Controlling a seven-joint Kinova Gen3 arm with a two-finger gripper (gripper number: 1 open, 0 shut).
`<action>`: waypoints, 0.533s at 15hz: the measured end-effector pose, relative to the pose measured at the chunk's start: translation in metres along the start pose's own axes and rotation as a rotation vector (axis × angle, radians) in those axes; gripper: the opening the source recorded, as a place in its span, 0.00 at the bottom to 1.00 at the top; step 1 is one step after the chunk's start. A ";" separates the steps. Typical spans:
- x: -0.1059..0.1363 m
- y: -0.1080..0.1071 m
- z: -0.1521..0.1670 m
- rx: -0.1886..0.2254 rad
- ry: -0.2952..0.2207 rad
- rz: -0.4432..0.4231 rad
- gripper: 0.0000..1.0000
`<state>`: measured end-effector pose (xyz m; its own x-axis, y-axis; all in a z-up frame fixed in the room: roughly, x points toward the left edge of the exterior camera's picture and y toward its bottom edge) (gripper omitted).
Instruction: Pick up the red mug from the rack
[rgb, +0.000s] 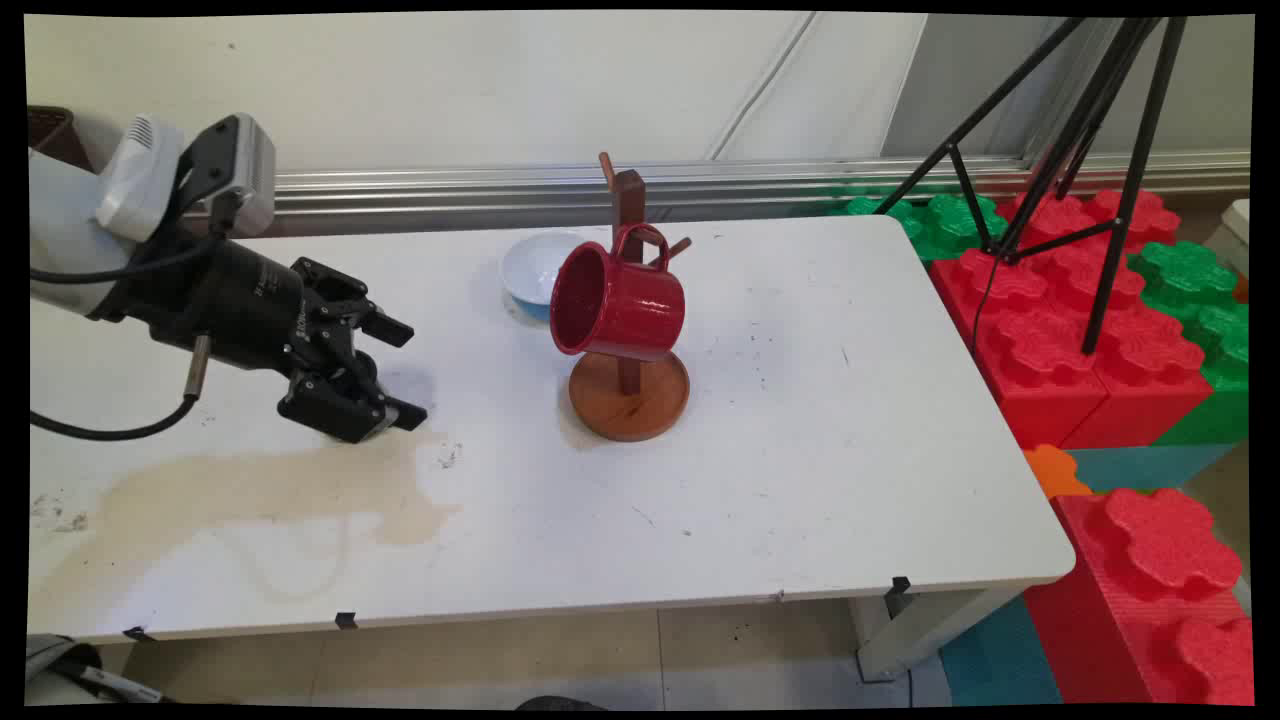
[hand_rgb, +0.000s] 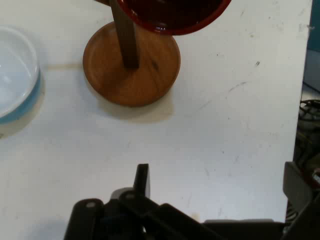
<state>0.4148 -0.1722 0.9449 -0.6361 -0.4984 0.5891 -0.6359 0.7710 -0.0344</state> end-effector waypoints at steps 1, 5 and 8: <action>0.002 0.000 0.000 0.000 0.007 -0.003 1.00; 0.017 0.002 0.001 0.000 0.051 -0.019 1.00; 0.031 0.004 0.006 -0.001 0.085 -0.038 1.00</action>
<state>0.3896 -0.1865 0.9587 -0.5717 -0.4918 0.6567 -0.6585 0.7525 -0.0097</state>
